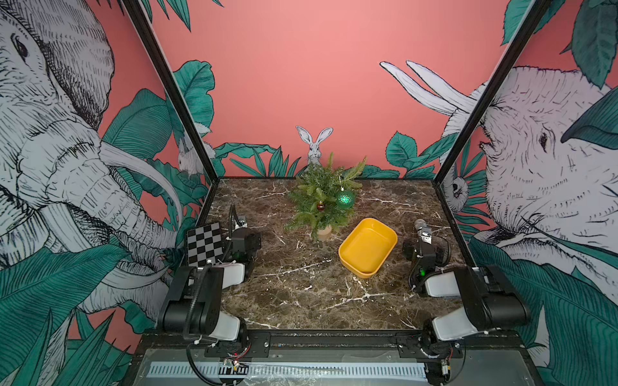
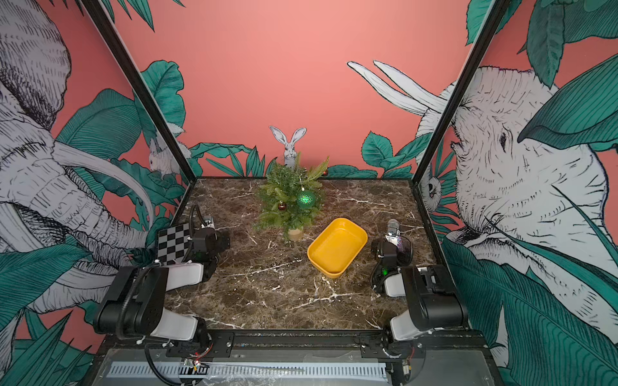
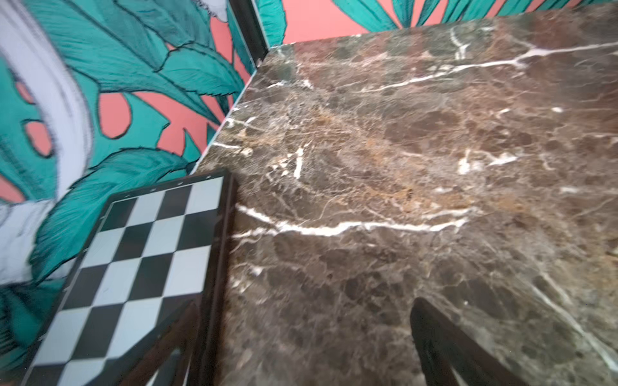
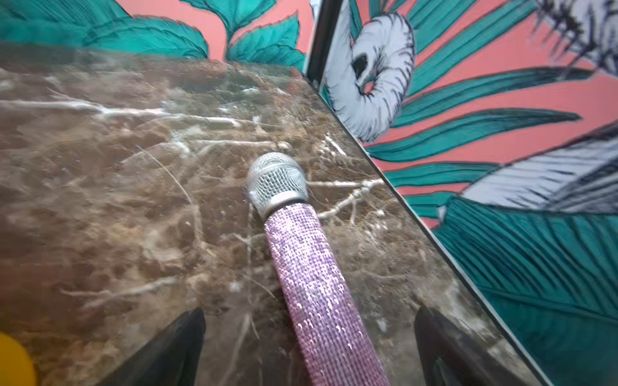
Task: Decorate the small christmas tree with ornaments
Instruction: Reset both arms
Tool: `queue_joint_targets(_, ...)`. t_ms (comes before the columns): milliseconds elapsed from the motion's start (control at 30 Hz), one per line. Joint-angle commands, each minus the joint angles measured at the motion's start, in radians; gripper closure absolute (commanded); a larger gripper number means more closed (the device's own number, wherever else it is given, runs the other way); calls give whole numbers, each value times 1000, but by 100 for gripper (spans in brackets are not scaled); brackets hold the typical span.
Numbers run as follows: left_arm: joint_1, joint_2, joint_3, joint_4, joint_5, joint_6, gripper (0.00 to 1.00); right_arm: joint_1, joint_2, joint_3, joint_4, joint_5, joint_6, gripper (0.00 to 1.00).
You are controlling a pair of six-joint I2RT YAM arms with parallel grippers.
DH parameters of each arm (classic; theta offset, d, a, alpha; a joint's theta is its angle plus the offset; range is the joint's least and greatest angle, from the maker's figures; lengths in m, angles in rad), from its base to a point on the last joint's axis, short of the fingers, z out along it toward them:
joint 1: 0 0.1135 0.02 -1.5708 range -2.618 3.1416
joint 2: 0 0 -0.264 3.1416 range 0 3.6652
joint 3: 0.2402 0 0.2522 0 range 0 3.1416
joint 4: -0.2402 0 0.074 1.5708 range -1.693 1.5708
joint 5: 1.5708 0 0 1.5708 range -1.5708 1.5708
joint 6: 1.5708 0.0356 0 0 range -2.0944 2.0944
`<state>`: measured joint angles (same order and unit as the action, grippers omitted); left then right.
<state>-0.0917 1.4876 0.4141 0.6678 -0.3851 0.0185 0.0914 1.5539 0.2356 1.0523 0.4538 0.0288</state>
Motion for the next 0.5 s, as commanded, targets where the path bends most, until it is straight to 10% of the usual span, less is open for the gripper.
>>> queue_joint_targets(0,7,23,2,167,104,54,1,-3,5,32,109,-63,-8,1)
queue_joint_targets(467,7,70,-22,246,106,59,0,-14,3,134,-81,-159,-27,1)
